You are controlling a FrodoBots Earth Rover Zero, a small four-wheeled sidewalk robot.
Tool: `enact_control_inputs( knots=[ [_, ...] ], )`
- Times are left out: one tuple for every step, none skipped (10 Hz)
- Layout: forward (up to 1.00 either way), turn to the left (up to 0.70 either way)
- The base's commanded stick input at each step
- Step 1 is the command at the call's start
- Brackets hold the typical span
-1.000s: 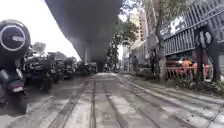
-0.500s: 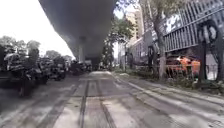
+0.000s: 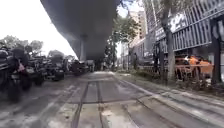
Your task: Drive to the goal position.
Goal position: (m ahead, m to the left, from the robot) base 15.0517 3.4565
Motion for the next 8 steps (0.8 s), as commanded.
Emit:
enact_control_inputs(
  knots=[
    [0.70,0.00],
    [0.70,0.00],
    [0.70,0.00],
    [0.70,0.00],
    [0.70,0.00],
    [0.70,0.00],
    [0.70,0.00],
    [0.70,0.00]
  ],
)
